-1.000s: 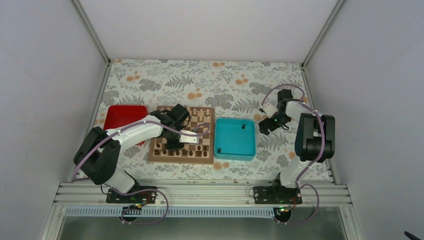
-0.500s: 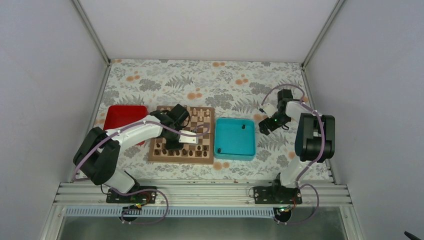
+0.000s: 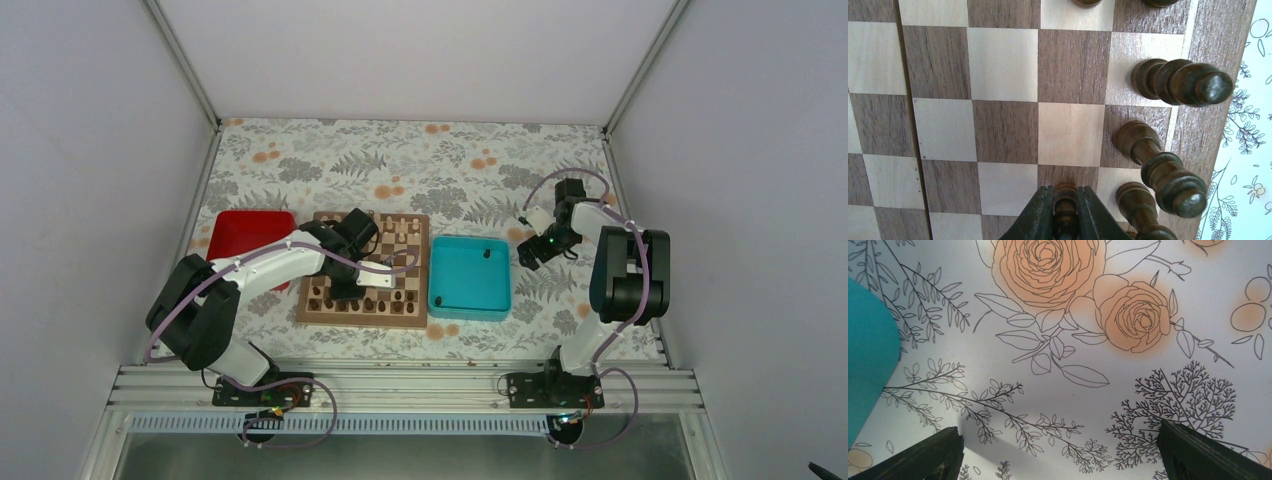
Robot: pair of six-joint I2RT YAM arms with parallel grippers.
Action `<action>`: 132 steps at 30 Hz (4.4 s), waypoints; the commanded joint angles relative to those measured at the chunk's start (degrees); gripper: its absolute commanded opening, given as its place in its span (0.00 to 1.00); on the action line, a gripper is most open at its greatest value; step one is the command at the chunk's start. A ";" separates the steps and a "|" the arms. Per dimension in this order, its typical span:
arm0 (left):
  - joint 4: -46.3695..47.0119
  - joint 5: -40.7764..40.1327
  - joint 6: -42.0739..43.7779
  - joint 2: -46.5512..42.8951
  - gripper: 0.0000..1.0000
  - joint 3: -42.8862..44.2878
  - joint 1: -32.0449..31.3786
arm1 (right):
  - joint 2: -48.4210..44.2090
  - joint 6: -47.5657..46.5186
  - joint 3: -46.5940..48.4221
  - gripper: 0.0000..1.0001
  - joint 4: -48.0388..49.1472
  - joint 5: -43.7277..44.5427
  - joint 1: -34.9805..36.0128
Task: Set up the chess pieces on the board
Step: Place the chess piece on the chessboard, then adjust the storage box at the center of the board.
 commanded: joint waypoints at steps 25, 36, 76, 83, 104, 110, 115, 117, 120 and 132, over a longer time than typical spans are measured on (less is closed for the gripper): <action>-5.43 2.92 0.73 -1.17 0.16 4.82 0.21 | 1.13 -0.30 -1.54 1.00 -0.42 0.10 -1.07; -10.85 0.21 2.61 -2.24 0.19 11.96 0.19 | 1.05 -0.23 -1.53 1.00 -0.28 0.11 -1.04; -3.22 7.06 1.02 48.69 0.43 69.75 -15.81 | 0.82 -0.22 -0.63 1.00 -0.29 -1.21 -1.33; -1.24 5.54 0.21 50.63 0.43 69.51 -16.28 | 0.78 -0.37 -0.67 1.00 -0.37 -1.39 -1.30; 9.25 0.09 -3.90 44.90 0.40 56.04 -18.91 | 0.61 -0.33 -0.78 1.00 -0.37 -1.83 -1.33; 13.07 -3.65 -5.05 42.18 0.39 51.71 -19.61 | -0.50 -0.31 -0.65 1.00 -0.18 -1.50 -1.31; 18.25 -8.02 -5.56 38.41 0.38 48.19 -19.44 | -5.33 -1.37 0.21 1.00 -1.16 -2.23 -1.74; 18.88 -8.44 -5.65 37.10 0.38 48.57 -19.28 | -8.17 -1.91 1.07 0.98 -2.84 -1.95 -1.87; 18.69 -9.47 -5.53 36.43 0.39 50.30 -19.03 | -11.40 -3.45 2.05 0.87 -6.77 -1.91 -1.93; 16.59 -12.37 -5.29 37.03 0.23 56.56 -12.76 | -22.54 -11.47 -1.34 0.04 -23.01 -9.35 0.41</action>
